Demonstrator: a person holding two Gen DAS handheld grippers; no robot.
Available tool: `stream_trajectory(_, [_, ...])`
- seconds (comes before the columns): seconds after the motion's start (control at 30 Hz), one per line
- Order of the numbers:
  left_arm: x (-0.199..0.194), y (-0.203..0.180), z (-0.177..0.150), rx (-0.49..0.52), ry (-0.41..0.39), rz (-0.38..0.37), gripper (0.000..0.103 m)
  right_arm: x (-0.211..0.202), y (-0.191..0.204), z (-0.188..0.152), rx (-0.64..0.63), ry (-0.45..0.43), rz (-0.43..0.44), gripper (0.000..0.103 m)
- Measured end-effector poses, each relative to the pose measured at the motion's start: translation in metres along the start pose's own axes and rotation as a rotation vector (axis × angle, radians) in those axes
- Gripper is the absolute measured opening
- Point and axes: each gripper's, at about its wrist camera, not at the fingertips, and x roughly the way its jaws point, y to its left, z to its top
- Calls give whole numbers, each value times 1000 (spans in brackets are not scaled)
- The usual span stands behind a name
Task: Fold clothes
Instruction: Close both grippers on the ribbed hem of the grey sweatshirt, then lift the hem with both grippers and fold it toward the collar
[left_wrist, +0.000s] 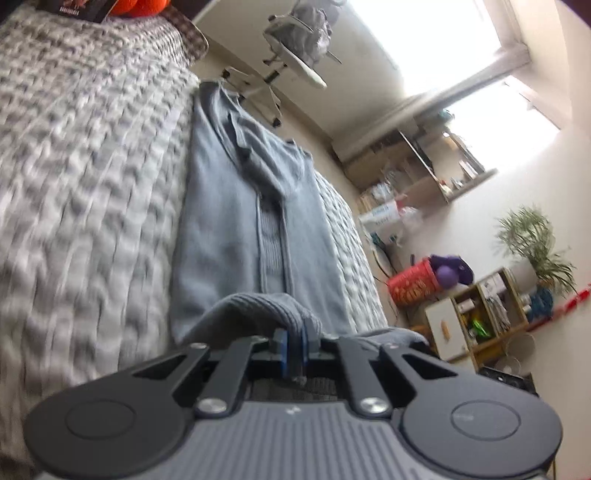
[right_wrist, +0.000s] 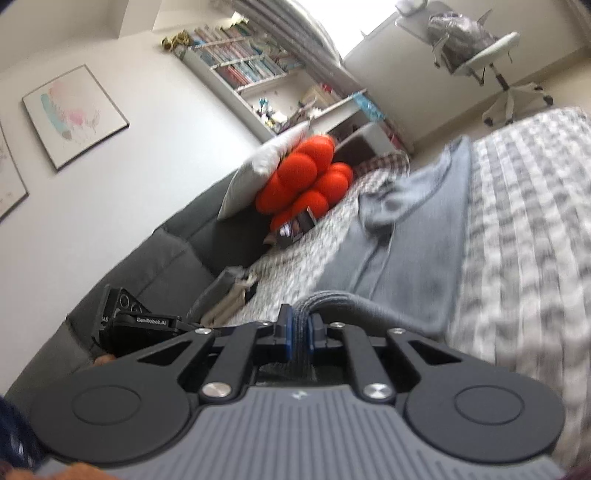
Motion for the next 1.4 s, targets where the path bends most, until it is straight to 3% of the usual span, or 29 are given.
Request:
stream_trajectory(0.27, [28,3,58,39,-52,66,7,51,-27,45,45,16,-96,11])
stream_trajectory(0.4, [46,13,75,41,-52,81,7,78,-39,56,54,56,-122,11])
stream_trajectory(0.5, [60,20,87,42,-51,92,9,97,-54,57,68,84,-195,11])
stream_trajectory(0.57, [69,25,96,43,-51,100,17,106,-68,57,94,100,-247,13])
stream_trajectory(0.63, [75,30,103,45,-56,107,49,110,-81,56,134,112,-281,17])
stream_trajectory(0.7, [69,34,106,46,-85,115,64,109,-88,56,164,111,-264,17])
stream_trajectory(1.0, [46,48,94,97,-129,151,74,99,-75,57,36,86,-316,18])
stream_trajectory(1.4, [51,34,76,277,-138,229,79,107,-85,65,32,62,-313,18])
